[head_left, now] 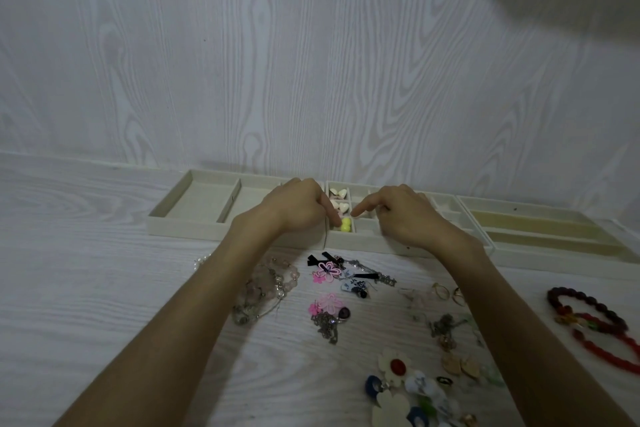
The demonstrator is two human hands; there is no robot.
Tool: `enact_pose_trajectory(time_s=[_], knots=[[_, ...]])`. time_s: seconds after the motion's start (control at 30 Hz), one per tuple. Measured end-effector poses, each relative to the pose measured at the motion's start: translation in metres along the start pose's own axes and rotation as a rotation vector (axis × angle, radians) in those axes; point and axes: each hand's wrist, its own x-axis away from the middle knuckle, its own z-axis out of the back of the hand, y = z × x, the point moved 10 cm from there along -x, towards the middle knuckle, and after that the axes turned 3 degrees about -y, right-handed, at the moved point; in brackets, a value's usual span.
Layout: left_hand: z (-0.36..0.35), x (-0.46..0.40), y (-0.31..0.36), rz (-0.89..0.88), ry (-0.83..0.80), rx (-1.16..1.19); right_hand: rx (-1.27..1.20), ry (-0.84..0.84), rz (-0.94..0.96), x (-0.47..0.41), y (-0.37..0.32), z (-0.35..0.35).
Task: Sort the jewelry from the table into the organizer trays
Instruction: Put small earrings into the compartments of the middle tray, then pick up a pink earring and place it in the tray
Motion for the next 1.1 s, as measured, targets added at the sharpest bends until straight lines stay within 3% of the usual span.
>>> enact_pose_trajectory(time_s=[0.5,0.77,0.9,1.1], knots=[[0.006,0.007,0.008,-0.010,-0.004,0.007,-0.012,0.029,0.022,0.004,-0.005,0.013],[0.053,0.038,0.041,-0.035,0.230,-0.042,-0.169,-0.050,0.057,0.022,-0.017,0.016],[0.050,0.068,0.034,0.015,0.215,-0.069,-0.128,-0.146,0.102,0.049,-0.024,0.016],[0.020,0.112,0.008,0.040,0.266,-0.039,-0.190,-0.099,0.199,0.092,-0.046,-0.009]])
